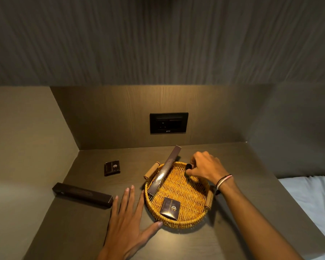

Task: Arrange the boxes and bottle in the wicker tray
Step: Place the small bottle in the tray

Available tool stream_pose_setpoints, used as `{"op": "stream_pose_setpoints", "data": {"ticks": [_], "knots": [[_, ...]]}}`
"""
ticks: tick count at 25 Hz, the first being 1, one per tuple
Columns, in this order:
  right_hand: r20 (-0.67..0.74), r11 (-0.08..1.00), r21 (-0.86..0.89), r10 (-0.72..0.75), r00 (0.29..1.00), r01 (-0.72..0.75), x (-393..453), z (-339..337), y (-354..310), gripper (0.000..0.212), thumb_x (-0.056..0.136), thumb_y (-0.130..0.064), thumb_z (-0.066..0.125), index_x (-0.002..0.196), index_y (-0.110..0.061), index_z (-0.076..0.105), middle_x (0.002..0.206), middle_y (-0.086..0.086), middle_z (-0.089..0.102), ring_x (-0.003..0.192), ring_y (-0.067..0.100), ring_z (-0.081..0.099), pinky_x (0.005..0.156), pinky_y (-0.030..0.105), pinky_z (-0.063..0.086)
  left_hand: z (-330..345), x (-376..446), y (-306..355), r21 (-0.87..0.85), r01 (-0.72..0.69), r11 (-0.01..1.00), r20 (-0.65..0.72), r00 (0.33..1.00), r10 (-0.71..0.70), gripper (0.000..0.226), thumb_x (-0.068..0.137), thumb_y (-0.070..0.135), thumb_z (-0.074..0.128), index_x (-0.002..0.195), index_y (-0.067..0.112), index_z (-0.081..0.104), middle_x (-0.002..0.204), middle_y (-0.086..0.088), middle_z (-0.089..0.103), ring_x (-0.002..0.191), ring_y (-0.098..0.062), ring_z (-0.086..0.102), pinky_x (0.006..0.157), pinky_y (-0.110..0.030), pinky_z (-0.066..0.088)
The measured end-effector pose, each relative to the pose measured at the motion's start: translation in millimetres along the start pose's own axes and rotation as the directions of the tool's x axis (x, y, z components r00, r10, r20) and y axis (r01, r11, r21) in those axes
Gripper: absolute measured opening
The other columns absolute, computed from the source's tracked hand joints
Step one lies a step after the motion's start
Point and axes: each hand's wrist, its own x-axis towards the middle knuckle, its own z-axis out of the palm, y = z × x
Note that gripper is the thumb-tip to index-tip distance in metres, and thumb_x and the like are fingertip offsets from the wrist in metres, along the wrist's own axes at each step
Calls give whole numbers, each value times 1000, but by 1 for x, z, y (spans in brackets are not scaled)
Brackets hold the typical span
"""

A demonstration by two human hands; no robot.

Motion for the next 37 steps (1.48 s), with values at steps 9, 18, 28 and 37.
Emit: {"op": "stream_pose_setpoints", "data": {"ticks": [9, 18, 28, 37], "knots": [[22, 996, 94, 7, 1000, -9, 1, -1, 9, 36, 75, -54, 75, 79, -26, 53, 81, -3, 61, 75, 15, 60, 68, 36, 55, -2, -1, 0, -2, -4, 1000, -1, 1000, 4, 114, 62, 103, 4, 146, 35, -33, 154, -4, -44, 141, -18, -42, 101, -34, -44], [-214, 972, 170, 199, 956, -164, -33, 44, 80, 56, 100, -51, 32, 153, -32, 26, 163, 12, 24, 151, 30, 18, 121, 54, 19, 5, -1, -2, -1, 8, 1000, -25, 1000, -8, 113, 64, 103, 6, 148, 35, -29, 156, -4, -40, 143, -19, -39, 110, -40, -36], [-179, 960, -197, 167, 970, -201, -55, 79, 90, 79, 89, -74, 7, 156, -33, 4, 166, 14, 5, 154, 29, 2, 122, 58, 7, 6, -6, -3, -145, -7, 989, -68, 998, -3, 99, 77, 94, 11, 153, 38, -16, 162, 1, -28, 148, -12, -29, 120, -42, -19], [-194, 965, -175, 161, 968, -196, -56, 76, 88, 77, 90, -73, 14, 156, -32, 8, 166, 15, 10, 153, 31, 6, 122, 58, 8, -65, -6, -85, 94, 32, 995, -164, 986, -16, 63, 84, 12, 71, 142, 23, 47, 147, -7, 50, 138, -23, 43, 118, -47, 26]]}}
